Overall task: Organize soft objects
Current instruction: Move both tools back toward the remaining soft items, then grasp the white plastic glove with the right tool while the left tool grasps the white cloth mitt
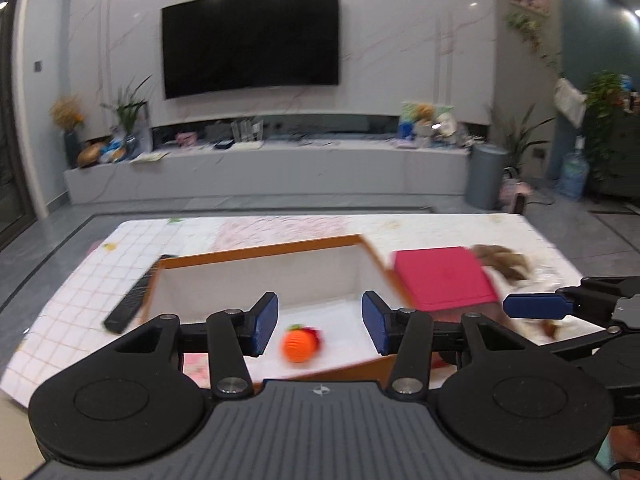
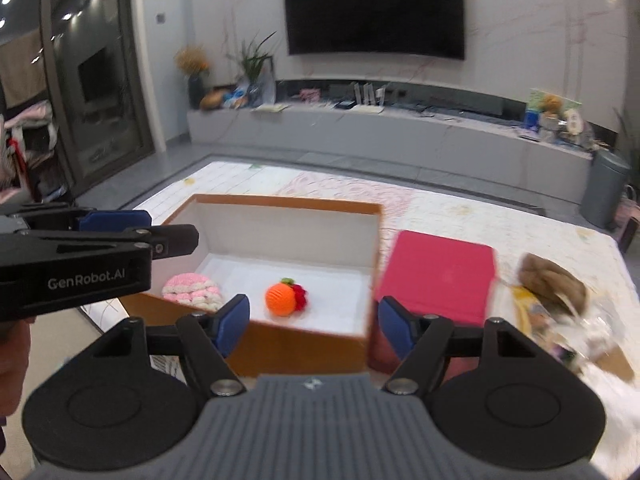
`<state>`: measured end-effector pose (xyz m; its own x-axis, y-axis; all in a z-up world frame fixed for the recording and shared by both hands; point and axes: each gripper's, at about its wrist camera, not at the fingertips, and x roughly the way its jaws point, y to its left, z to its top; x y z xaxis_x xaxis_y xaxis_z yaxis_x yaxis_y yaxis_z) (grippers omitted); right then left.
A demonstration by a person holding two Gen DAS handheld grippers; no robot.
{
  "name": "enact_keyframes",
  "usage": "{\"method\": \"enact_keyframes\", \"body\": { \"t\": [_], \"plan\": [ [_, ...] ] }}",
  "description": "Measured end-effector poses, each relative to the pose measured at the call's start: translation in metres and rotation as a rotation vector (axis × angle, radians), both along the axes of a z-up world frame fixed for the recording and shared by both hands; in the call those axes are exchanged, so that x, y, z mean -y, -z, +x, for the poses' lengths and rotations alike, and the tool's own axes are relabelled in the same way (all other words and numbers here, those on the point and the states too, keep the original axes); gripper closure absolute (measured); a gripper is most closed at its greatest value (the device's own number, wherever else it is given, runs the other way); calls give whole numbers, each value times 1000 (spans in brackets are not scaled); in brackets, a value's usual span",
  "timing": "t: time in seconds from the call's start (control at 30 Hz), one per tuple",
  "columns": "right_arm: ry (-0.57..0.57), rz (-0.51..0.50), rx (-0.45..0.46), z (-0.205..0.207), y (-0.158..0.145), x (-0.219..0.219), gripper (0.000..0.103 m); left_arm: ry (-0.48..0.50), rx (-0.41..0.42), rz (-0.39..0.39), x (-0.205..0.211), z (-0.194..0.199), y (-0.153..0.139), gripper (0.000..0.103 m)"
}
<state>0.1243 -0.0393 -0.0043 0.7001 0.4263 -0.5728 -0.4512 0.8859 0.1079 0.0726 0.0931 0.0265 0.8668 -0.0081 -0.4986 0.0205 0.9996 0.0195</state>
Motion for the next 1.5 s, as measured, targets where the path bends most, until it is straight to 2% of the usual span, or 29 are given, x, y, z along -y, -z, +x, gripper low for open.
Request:
{"method": "enact_keyframes", "body": {
  "t": [0.1,0.27,0.53,0.67,0.8,0.9,1.0,1.13,1.3,1.37,1.43,1.5],
  "plan": [
    [54,4,8,-18,3,32,28,43,5,-18,23,-7,9,47],
    [147,-29,2,-36,15,79,27,115,-32,-92,59,-4,33,47],
    [300,-100,-36,-42,36,159,20,226,-87,-76,113,21,55,47],
    [345,-131,-71,-25,42,196,18,230,-126,-48,133,42,64,47],
    [343,-159,-131,-4,49,220,18,232,-163,-51,149,59,76,47],
    [324,-187,-179,15,56,235,14,230,-180,-48,156,70,82,47],
    [291,-201,-253,38,65,245,14,236,-189,-43,163,77,87,47],
    [266,-284,-301,70,81,250,7,240,-205,-33,168,89,92,47],
    [228,-342,-359,103,105,252,7,235,-226,-37,172,102,101,47],
    [232,-357,-377,115,115,254,7,244,-225,-43,174,103,103,51],
    [234,-354,-393,122,121,255,9,251,-218,-44,175,103,103,64],
    [226,-343,-405,125,125,253,21,256,-211,-42,177,103,103,77]
  ]
}}
